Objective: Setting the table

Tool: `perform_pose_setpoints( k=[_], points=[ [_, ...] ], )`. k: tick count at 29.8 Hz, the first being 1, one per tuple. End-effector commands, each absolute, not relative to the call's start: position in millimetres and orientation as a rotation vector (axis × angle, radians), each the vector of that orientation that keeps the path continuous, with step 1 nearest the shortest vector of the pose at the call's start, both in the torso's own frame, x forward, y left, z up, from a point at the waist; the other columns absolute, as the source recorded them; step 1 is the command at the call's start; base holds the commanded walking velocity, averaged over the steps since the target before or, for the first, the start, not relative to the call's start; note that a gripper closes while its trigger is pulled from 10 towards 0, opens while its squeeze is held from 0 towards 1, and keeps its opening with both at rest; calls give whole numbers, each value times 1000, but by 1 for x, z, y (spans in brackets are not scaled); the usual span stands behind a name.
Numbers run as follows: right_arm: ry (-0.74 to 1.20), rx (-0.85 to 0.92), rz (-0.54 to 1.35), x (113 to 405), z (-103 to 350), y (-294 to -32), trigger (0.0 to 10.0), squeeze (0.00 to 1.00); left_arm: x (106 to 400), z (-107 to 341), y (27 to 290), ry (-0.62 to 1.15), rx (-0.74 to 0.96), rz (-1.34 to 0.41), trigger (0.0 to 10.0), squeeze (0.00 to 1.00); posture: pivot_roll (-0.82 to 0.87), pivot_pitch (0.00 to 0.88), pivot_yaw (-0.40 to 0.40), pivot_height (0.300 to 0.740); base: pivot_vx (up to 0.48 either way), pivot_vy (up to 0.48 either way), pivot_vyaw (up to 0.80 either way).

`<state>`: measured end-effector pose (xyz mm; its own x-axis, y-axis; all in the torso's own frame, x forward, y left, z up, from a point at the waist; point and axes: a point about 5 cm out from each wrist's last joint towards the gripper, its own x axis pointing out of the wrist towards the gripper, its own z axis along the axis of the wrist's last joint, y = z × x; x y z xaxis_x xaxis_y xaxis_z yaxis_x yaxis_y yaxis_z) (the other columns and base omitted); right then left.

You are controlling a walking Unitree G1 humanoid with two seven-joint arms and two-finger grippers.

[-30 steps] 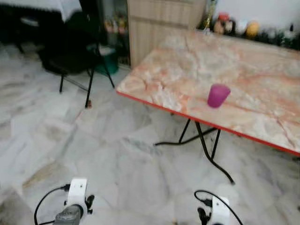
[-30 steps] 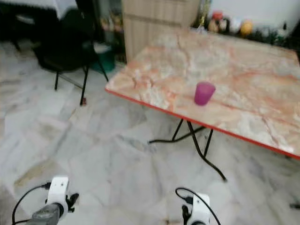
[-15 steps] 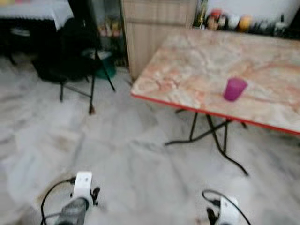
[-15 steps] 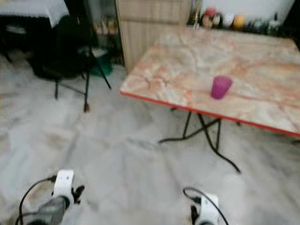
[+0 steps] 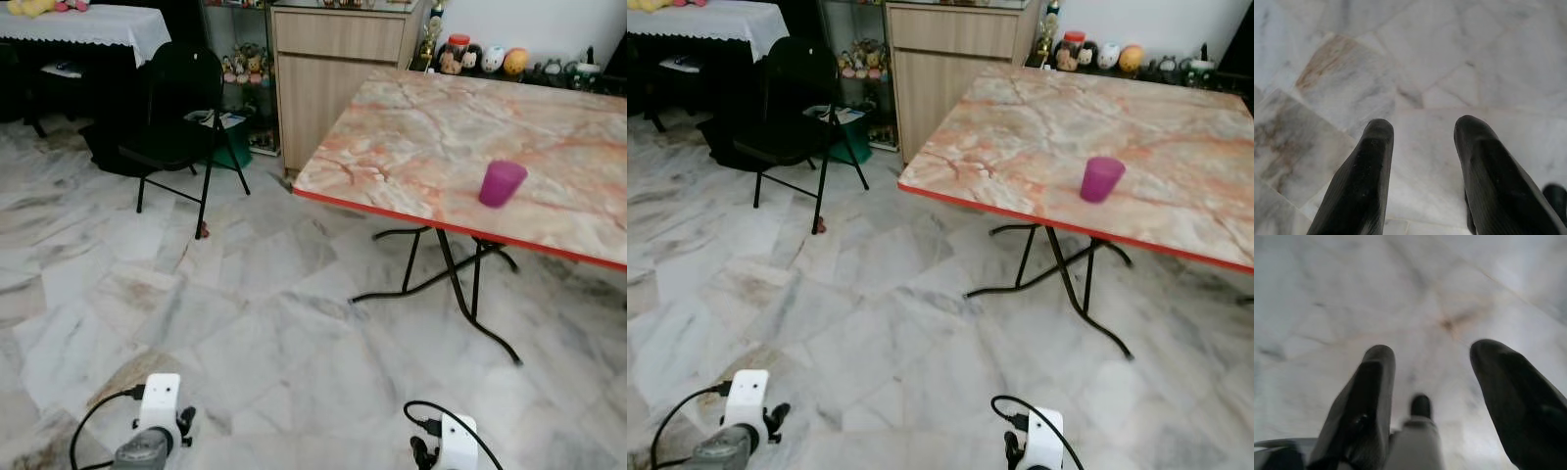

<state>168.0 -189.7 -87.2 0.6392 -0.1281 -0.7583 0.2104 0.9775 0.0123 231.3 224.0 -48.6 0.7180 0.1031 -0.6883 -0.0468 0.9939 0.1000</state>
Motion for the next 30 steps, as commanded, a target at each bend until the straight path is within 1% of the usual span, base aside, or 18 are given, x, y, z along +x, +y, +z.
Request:
perform_pose_setpoints(
  k=[1, 3, 7, 18, 23, 30],
  points=[
    [854, 106, -199, 169, -87, -191, 10000, 0, 235, -46, 224, 745, 92, 65, 10000, 0, 38, 0, 9, 740, 0, 0, 0],
    [854, 113, -201, 169, -87, -191, 10000, 0, 236, -45, 222, 742, 80, 52, 10000, 0, 38, 0, 10, 740, 0, 0, 0],
    [849, 122, -202, 170, -86, -191, 10000, 0, 238, -44, 220, 729, 71, 42, 10000, 0, 37, 0, 10, 740, 0, 0, -609],
    [853, 106, -203, 171, -86, -191, 10000, 0, 238, -45, 219, 736, 78, 33, 10000, 0, 36, 0, 11, 740, 0, 0, 0],
    [853, 106, -200, 171, -86, -191, 10000, 0, 239, -44, 220, 732, 78, 36, 10000, 0, 36, 0, 10, 740, 0, 0, -641],
    [849, 100, -201, 171, -86, -192, 10000, 0, 237, -44, 220, 735, 78, 37, 10000, 0, 37, 0, 6, 740, 0, 0, 0]
  ],
)
